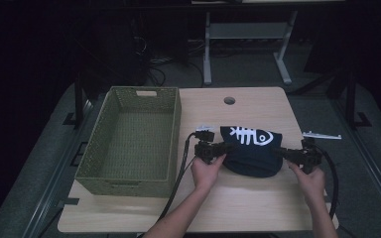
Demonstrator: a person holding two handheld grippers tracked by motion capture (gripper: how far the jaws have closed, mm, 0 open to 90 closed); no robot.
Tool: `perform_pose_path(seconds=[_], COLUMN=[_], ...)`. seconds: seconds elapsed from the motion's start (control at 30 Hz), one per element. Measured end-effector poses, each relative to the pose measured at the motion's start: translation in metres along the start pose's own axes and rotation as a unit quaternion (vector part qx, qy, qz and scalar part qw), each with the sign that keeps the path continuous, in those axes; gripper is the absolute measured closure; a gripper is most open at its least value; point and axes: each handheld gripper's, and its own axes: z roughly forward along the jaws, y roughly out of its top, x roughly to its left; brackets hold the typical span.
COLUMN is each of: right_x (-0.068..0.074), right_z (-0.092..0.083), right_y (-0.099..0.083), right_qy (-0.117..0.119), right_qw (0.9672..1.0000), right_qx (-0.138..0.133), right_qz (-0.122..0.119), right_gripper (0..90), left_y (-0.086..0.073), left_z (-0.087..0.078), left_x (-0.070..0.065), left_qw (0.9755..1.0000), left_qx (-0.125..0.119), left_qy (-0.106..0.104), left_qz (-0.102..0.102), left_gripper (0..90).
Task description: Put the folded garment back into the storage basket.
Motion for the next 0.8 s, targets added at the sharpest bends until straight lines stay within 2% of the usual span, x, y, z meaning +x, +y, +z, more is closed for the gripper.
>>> perform_pose_path(seconds=[0.1, 0.2, 0.4, 0.5, 0.57, 0.73, 0.8], right_x=[0.004, 0.009, 0.021, 0.027, 0.030, 0.038, 0.043], right_z=[-0.011, -0.020, -0.032, -0.035, -0.035, -0.037, -0.036], right_y=[0.006, 0.011, 0.023, 0.029, 0.032, 0.040, 0.046], right_qy=[0.010, 0.022, 0.034, 0.043, 0.044, 0.055, 0.068], right_qw=[0.9999, 0.9994, 0.9988, 0.9982, 0.9981, 0.9973, 0.9961], right_qx=[-0.013, -0.025, -0.036, -0.041, -0.042, -0.048, -0.054], right_qz=[0.002, 0.005, -0.004, -0.006, -0.005, -0.009, -0.007], right_gripper=[72.2, 72.2, 72.2, 72.2, 72.2, 72.2, 72.2], left_y=[0.007, 0.015, 0.024, 0.027, 0.033, 0.040, 0.043], left_z=[-0.005, -0.017, -0.032, -0.037, -0.044, -0.053, -0.060], left_x=[-0.007, -0.016, -0.025, -0.025, -0.023, -0.021, -0.021], left_qw=[0.9999, 0.9993, 0.9985, 0.9982, 0.9977, 0.9974, 0.9971], left_qx=[-0.005, -0.017, -0.026, -0.031, -0.029, -0.034, -0.039], left_qy=[-0.011, -0.030, -0.043, -0.049, -0.060, -0.063, -0.064], left_qz=[0.006, 0.010, 0.022, 0.017, 0.007, 0.009, 0.011], left_gripper=[69.2, 69.0, 68.7, 68.0, 67.8, 67.8, 67.7])
